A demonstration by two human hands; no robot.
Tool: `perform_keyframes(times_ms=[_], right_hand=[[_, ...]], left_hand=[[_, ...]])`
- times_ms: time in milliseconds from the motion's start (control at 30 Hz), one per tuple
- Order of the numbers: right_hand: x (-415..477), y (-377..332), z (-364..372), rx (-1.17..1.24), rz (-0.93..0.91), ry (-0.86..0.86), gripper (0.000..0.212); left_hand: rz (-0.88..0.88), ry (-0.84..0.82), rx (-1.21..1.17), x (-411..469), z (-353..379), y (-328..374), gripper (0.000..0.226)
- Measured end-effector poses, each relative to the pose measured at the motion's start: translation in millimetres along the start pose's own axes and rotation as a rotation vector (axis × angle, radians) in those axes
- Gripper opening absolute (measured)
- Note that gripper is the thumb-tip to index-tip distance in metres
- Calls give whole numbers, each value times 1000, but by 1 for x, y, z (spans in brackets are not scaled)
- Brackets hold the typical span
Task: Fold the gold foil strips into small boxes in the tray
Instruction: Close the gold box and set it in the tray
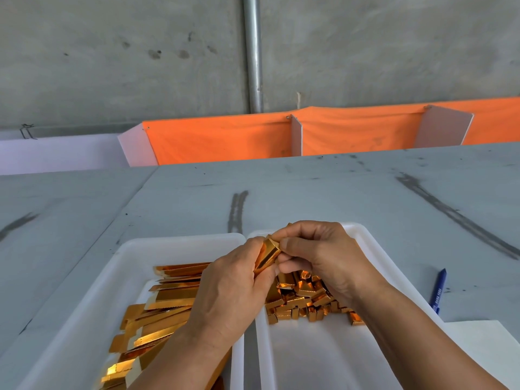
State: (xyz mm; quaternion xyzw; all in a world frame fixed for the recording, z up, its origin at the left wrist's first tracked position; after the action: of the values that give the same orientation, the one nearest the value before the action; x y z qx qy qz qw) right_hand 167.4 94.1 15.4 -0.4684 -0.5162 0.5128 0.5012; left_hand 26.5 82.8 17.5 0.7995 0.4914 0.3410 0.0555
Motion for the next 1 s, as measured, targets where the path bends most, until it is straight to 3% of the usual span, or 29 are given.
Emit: perform_keyframes(times_ms=[233,500,1000], right_hand=[[0,1,0,-20,-3,-12,14],[1,3,1,98,0,-18,4],[3,8,3,105,29,-4,8]], left_hand=[[-15,7,-38,-1,1,-3,43],[-27,27,-78,-1,0,-4,34],[-49,25,-87,-2,0,-5,31]])
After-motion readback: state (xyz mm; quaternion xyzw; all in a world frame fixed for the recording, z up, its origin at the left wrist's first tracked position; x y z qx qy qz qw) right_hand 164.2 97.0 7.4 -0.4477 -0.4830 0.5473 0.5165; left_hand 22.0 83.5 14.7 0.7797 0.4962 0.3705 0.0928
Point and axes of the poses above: each hand's wrist, its own x-axis towards the middle knuckle, its own z-axis out of the palm, y = z × x, the point moved 6 cm from there along x, towards the middle knuckle, and after that the axes turned 2 degrees about -z, right-handed, at the moved point
